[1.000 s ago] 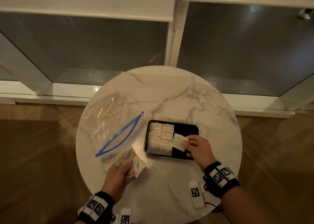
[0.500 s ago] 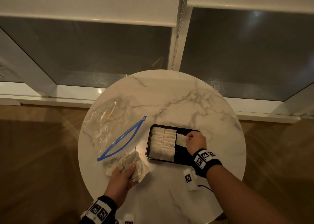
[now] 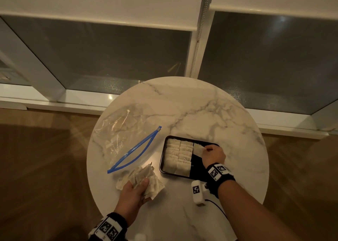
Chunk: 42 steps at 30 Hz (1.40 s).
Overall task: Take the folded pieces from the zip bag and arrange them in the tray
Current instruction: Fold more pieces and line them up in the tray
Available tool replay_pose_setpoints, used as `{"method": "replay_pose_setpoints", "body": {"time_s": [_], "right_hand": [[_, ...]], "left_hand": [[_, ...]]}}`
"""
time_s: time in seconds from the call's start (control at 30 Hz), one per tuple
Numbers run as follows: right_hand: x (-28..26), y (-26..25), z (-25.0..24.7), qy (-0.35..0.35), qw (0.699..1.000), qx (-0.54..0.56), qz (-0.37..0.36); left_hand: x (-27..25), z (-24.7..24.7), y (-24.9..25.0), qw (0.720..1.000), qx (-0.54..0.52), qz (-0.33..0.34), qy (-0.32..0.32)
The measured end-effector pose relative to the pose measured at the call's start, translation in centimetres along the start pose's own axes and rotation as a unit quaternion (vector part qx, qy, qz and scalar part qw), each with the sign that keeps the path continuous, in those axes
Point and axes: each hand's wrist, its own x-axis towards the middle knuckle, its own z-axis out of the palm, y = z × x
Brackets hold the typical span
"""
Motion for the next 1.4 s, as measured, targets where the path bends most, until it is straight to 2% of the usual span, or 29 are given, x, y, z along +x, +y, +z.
{"method": "replay_pose_setpoints", "body": {"time_s": [0.67, 0.83, 1.03, 1.23, 1.4], "right_hand": [[0.2, 0.7, 0.4, -0.024, 0.998, 0.036, 0.034], [-0.1, 1.1, 0.9, -0.069, 0.997, 0.010, 0.037], [-0.6, 0.9, 1.5, -0.083, 0.993, -0.086, -0.020], [-0.2, 0.5, 2.0, -0.124, 0.981, -0.151, 0.008], [0.5, 0.9, 2.4, -0.141, 0.982, -0.119, 0.039]], "left_hand": [[0.0, -0.1, -0.8, 1.000, 0.001, -0.008, 0.005], [0.2, -0.2, -1.3, 1.000, 0.008, -0.002, -0.006], [0.5, -0.5, -1.7, 1.000, 0.005, -0.001, -0.001], [0.4, -1.0, -1.9, 1.000, 0.008, 0.001, -0.006], [0.2, -1.1, -1.9, 1.000, -0.002, 0.003, -0.001]]}}
